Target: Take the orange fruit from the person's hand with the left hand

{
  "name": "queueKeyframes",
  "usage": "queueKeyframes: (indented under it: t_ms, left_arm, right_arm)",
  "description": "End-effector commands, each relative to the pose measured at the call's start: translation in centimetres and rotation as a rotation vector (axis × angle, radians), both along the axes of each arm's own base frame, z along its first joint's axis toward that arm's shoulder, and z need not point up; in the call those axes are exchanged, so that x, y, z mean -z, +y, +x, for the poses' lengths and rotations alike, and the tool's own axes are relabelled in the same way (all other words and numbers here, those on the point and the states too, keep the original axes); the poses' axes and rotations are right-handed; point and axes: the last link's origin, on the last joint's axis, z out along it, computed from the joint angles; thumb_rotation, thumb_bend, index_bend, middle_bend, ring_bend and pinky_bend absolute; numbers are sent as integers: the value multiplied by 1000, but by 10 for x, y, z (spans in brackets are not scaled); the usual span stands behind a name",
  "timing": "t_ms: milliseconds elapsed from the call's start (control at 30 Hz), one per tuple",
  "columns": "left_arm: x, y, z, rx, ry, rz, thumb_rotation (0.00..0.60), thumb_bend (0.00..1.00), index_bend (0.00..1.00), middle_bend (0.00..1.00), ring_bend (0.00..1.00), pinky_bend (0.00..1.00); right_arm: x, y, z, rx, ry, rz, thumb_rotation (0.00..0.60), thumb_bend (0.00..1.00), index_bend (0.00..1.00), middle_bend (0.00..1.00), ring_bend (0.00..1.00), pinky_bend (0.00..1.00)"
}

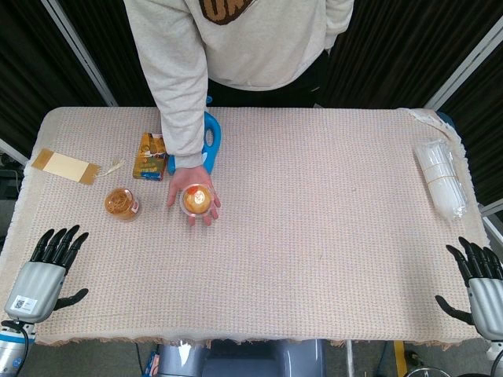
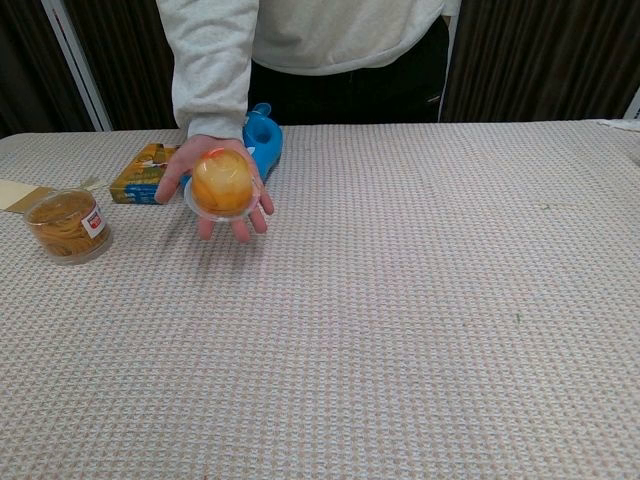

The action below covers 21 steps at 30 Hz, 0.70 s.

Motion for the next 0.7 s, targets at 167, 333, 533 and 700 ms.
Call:
queueKeyframes:
  t_ms: [167,333,533,700]
  left_arm:
    - [0,0,0,1,2,0,600,0,0,0,0,0]
    - [0,-1,0,0,2,-5,600,0,0,0,0,0]
    - [0,10,13,32,-3,0,600,0,0,0,0,0]
    - [-1,40,34,3,-27,-31,600,46,0,0,0,0]
  right_arm:
    - [0,0,0,0,0,0,600,112,114,0,0,0]
    - [0,0,0,-1,0,0,600,111,114,0,0,0]
    - [1,-1,0,1,2,4,600,112,114,0,0,0]
    - [4,-2,2,1,-4,13,600,111,114,0,0,0]
